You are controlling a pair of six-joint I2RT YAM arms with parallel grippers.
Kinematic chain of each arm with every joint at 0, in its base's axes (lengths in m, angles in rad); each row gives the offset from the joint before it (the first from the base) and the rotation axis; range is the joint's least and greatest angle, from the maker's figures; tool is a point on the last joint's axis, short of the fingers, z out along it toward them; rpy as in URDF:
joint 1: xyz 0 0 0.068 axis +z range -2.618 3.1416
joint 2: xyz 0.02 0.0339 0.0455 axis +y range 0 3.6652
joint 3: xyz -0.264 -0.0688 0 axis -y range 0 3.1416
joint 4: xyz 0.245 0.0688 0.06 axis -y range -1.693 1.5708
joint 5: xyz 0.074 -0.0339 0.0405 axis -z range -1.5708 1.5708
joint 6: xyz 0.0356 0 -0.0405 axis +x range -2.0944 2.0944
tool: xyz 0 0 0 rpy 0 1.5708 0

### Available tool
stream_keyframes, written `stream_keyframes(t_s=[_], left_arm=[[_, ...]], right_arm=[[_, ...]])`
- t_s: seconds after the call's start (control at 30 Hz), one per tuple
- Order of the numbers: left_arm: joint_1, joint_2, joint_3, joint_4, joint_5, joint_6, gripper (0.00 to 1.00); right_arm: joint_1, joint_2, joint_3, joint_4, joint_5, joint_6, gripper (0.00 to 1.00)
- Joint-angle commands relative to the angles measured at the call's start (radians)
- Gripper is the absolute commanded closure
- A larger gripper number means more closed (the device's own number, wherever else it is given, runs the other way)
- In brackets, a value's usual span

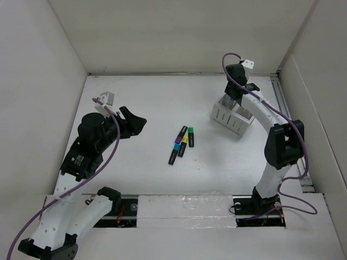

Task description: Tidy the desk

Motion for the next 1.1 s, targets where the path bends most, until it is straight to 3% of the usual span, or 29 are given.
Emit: stream_keyframes(t_s=[0.0,0.03,0.07,0.1,0.2,0.23,0.37,0.47,0.5,0.57,0.67,0.7,0.77,0.8,0.83,1.07], left_arm=[[-0.003,-0.014,-0.006,0.02,0.01,-0.01,0.44],[-0.003,-0.011,-0.006,0.027,0.011,-0.005,0.44],[-0.003,-0.011,-0.004,0.027,0.011,-0.005,0.44],[-0.003,-0.01,-0.002,0.033,0.013,-0.002,0.44],[-0.003,-0.002,0.007,0.04,0.014,0.008,0.44],[-0.003,-0.002,0.008,0.043,0.014,0.013,0.44],[-0.003,0.003,0.008,0.059,0.019,0.021,0.44],[-0.003,0.006,0.001,0.069,0.028,0.021,0.44],[-0.003,0.007,0.001,0.076,0.03,0.021,0.44],[-0.003,0.012,-0.001,0.08,0.033,0.021,0.44],[-0.003,0.019,0.001,0.088,0.04,0.022,0.44],[-0.003,0.022,0.001,0.092,0.045,0.022,0.44],[-0.003,0.027,0.002,0.093,0.05,0.024,0.44],[-0.003,0.027,0.004,0.096,0.05,0.024,0.44],[-0.003,0.027,0.004,0.097,0.05,0.025,0.44],[-0.003,0.026,-0.012,0.106,0.068,0.021,0.44]], right_arm=[[0.029,-0.037,-0.005,0.024,0.105,0.011,0.89],[0.038,-0.061,-0.021,0.023,0.119,0.012,0.79],[0.038,-0.062,-0.021,0.023,0.119,0.012,0.78],[0.038,-0.072,-0.026,0.022,0.118,0.014,0.63],[0.049,-0.12,-0.025,-0.003,0.096,0.016,0.4],[0.06,-0.143,-0.02,-0.009,0.09,0.011,0.38],[0.11,-0.215,-0.024,-0.064,0.069,0.011,0.38],[0.156,-0.291,-0.11,-0.05,-0.006,0.014,0.71],[0.188,-0.308,-0.139,-0.043,-0.035,0.014,0.91],[0.209,-0.33,-0.201,-0.021,-0.179,0.035,1.0],[0.256,-0.342,-0.325,0.034,-0.321,0.057,1.0],[0.271,-0.326,-0.359,0.043,-0.335,0.058,0.95],[0.324,-0.293,-0.359,0.022,-0.321,0.068,0.78],[0.336,-0.255,-0.353,0.016,-0.323,0.068,0.59],[0.347,-0.231,-0.336,0.013,-0.332,0.062,0.55],[0.393,-0.053,-0.265,-0.03,-0.361,0.046,0.5]])
